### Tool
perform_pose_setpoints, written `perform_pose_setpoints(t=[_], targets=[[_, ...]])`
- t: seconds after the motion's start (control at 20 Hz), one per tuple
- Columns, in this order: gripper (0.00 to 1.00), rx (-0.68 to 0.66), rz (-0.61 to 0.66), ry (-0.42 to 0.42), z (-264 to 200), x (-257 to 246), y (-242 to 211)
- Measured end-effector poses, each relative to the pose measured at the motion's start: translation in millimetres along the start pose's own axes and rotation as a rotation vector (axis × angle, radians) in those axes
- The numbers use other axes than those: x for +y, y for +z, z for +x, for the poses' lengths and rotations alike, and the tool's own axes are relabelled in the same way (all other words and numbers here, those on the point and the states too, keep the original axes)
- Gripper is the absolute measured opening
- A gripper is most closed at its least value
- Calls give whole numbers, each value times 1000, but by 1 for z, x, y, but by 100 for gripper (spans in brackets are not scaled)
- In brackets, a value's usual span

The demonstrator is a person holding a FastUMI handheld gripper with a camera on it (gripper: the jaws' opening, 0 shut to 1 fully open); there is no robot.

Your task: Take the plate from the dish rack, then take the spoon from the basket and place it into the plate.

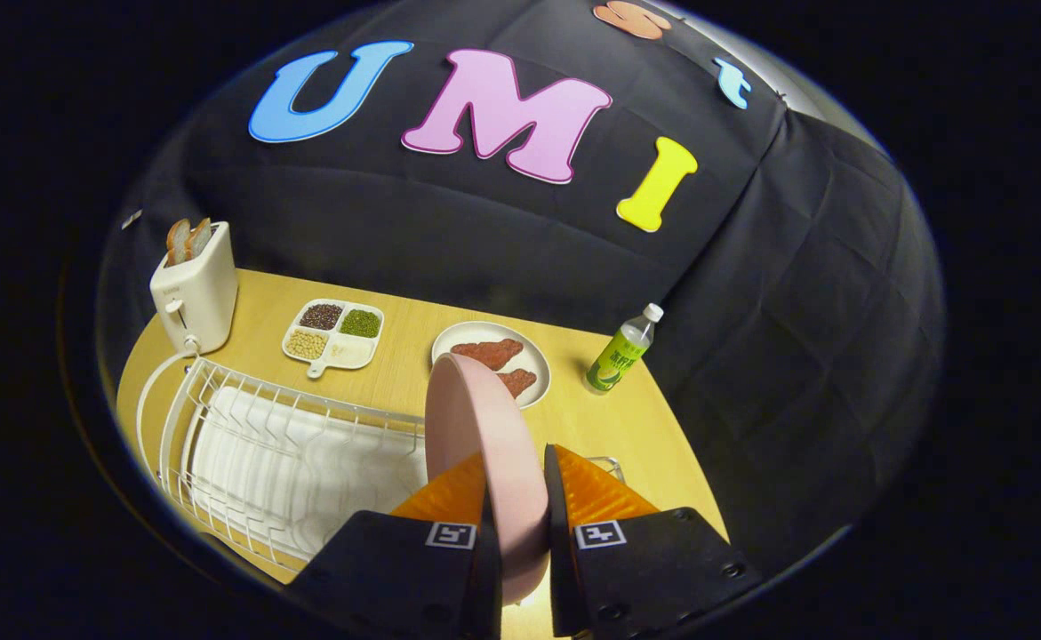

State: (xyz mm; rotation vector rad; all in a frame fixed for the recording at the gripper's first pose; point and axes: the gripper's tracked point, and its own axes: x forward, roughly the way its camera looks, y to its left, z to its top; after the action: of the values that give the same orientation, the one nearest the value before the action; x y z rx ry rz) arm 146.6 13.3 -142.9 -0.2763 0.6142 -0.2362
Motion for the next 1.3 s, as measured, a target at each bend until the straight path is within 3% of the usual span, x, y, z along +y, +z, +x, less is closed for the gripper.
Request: perform_pose_setpoints(t=[0.5,0.8,1.3], targets=[[26,47,204,259,-75,-30,-20],[26,144,301,462,-114,-24,-73],[25,323,394,751,-122,-14,-181]])
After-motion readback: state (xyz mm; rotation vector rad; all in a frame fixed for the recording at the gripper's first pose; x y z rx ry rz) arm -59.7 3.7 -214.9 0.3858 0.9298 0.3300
